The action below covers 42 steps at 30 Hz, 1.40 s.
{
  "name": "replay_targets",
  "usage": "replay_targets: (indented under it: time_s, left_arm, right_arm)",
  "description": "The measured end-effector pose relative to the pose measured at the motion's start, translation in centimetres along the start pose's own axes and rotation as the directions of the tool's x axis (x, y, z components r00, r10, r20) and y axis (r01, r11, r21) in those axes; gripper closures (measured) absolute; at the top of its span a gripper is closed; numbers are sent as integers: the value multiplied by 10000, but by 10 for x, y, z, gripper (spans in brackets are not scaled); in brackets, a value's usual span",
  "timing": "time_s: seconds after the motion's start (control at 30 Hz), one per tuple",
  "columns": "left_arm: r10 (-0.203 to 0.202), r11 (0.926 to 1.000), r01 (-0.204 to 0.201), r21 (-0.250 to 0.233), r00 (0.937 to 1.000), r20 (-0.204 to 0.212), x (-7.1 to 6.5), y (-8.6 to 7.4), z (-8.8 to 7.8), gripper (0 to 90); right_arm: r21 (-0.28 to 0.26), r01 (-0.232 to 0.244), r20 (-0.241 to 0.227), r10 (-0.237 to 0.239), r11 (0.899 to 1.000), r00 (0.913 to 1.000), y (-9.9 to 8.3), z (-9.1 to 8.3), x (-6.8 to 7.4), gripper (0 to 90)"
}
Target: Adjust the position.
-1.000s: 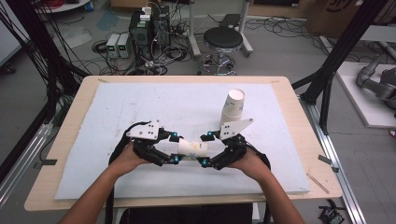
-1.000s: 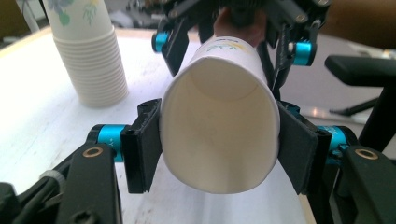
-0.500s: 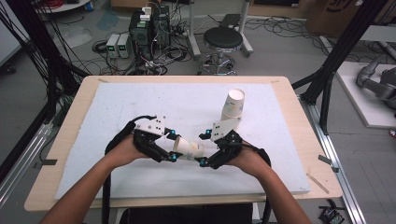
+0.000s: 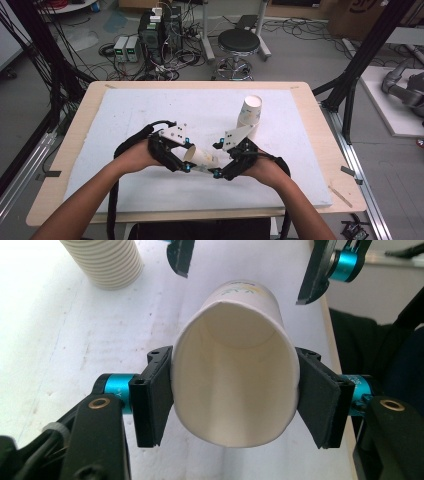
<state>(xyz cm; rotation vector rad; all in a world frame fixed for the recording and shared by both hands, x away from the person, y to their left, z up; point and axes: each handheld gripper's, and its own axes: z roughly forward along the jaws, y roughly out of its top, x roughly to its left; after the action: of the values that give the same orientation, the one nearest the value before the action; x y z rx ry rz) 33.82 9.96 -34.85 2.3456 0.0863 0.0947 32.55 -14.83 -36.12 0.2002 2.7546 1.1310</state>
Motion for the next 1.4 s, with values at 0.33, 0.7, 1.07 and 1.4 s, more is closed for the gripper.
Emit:
replay_targets:
  time_s: [0.33,0.7,1.07,1.4]
  left_arm:
    - [39,9976,-40,687,10000,17,2,10,4,358]
    - [-7,9974,7,726,10000,-11,0,13,10,337]
    - [-15,10000,15,-17,9996,-273,-1,9,11,293]
    - [-1177,9808,1018,-1664,9891,-888,7,-10,-8,218]
  right_arm:
    - [911,481,-33,-480,9947,9988,12,12,2,240]
    - [1976,857,0,-875,9765,9962,21,37,7,360]
    - [1647,503,31,-515,9851,9987,14,37,5,365]
    - [1121,-200,507,144,9935,9986,-6,17,0,372]
